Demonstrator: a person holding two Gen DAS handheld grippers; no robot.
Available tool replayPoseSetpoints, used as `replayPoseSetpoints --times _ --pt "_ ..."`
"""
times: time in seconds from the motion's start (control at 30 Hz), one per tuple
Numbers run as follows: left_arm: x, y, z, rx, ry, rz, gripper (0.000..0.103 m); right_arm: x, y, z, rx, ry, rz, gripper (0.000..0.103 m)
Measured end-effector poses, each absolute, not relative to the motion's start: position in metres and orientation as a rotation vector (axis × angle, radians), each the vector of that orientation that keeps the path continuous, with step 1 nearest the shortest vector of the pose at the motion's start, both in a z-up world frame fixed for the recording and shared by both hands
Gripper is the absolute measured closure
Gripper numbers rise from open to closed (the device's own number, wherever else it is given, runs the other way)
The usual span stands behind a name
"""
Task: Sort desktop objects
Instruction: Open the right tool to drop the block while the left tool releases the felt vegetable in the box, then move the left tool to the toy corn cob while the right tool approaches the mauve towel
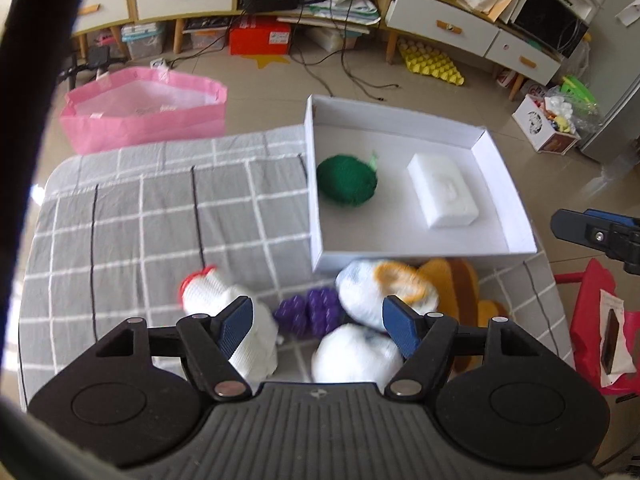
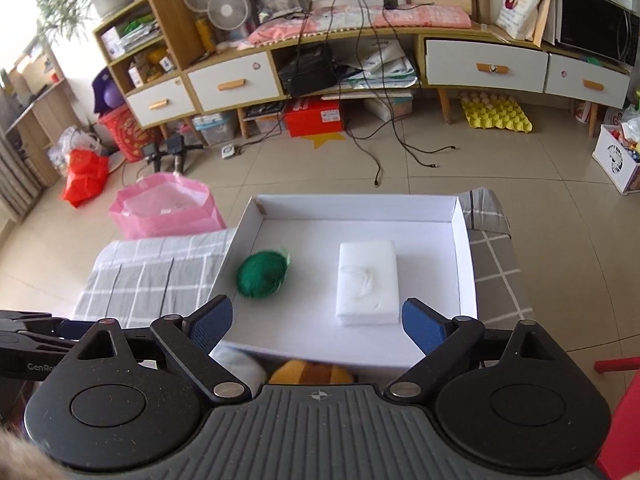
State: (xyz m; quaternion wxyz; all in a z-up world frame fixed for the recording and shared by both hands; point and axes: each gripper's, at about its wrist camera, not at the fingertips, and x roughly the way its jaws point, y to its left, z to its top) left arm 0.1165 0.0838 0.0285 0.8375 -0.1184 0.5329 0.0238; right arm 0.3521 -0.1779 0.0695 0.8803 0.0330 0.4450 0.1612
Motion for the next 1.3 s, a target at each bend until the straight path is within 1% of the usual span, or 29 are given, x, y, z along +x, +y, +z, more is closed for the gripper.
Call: replayPoseSetpoints --times 0.07,0.13,0.3,0.37,0.43,0.63,0.83,1.07,1.3 --pt "0.096 0.094 0.016 -0.303 1.167 0.064 0.033 0.332 -0.168 0.064 0.038 0.969 0.373 0.008" --pt "0.079 0.102 0.002 -0.319 1.2 0.09 0.03 0.314 -0.161 0.053 0.038 1.028 0.409 0.008" --pt "0.056 0.122 -0.033 -0.406 1.261 0.134 0.026 0.29 -0.15 0.024 0.018 1.135 0.413 0.007" --pt "0.057 0.124 -0.045 -0.442 1.288 0.136 0.025 0.284 -0.147 0.014 0.022 1.161 0.422 0.004" --pt "0.06 0.123 -0.054 -0.472 1.304 0.118 0.025 0.279 -0.143 0.005 0.018 1.178 0.441 0.001" --pt "0.079 0.116 -0.072 -0.55 1.35 0.092 0.025 0.273 -0.129 -0.018 -0.025 1.22 0.467 0.001" --pt "0.098 0.109 -0.087 -0.549 1.397 0.111 0.025 0.273 -0.122 -0.024 -0.044 1.232 0.488 0.001" --pt "0.122 0.108 -0.092 -0.557 1.406 0.129 0.024 0.282 -0.122 -0.034 -0.022 1.259 0.472 0.001" --pt "0.144 0.104 -0.094 -0.544 1.413 0.128 0.019 0.287 -0.122 -0.046 -0.003 1.302 0.474 0.001"
